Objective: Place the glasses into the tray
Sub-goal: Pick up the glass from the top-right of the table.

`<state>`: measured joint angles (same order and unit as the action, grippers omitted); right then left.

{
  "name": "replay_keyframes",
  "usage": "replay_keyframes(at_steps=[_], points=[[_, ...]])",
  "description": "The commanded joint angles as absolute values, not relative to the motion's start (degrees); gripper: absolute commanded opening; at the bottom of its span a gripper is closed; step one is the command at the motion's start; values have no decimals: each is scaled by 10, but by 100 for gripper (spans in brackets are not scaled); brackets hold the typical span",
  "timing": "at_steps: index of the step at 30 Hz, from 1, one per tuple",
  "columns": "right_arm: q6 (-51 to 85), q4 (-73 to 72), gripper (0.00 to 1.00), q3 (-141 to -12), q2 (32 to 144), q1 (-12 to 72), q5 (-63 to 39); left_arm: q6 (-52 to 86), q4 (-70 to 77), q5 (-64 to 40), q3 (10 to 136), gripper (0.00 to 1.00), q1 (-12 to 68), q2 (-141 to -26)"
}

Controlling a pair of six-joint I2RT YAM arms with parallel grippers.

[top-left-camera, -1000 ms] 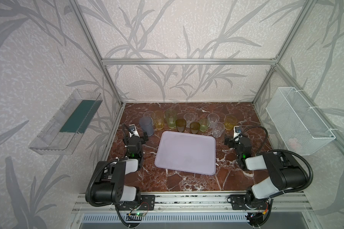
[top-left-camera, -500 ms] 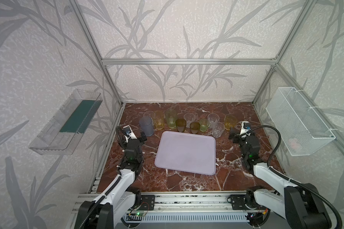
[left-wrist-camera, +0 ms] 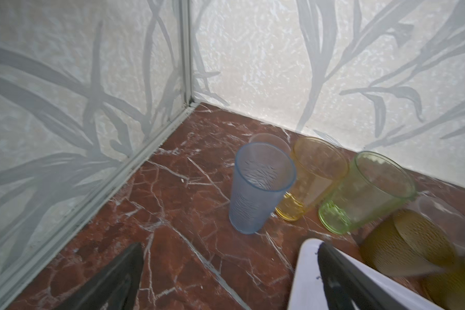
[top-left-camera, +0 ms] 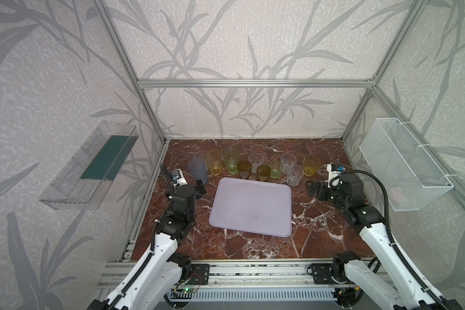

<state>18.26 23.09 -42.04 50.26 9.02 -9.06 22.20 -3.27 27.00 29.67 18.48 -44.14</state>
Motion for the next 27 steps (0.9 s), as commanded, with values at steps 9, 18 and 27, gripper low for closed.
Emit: replay_keyframes(at_steps=[9, 18, 27], points=[[217, 363, 89, -501, 621, 93, -151, 272, -141, 134, 386, 99, 293, -484], [267, 337, 69, -561, 711, 93, -134, 262, -130, 108, 404, 99, 323, -502], [295, 331, 55, -634, 810, 93, -82, 260, -85, 91, 379, 99, 323, -487]])
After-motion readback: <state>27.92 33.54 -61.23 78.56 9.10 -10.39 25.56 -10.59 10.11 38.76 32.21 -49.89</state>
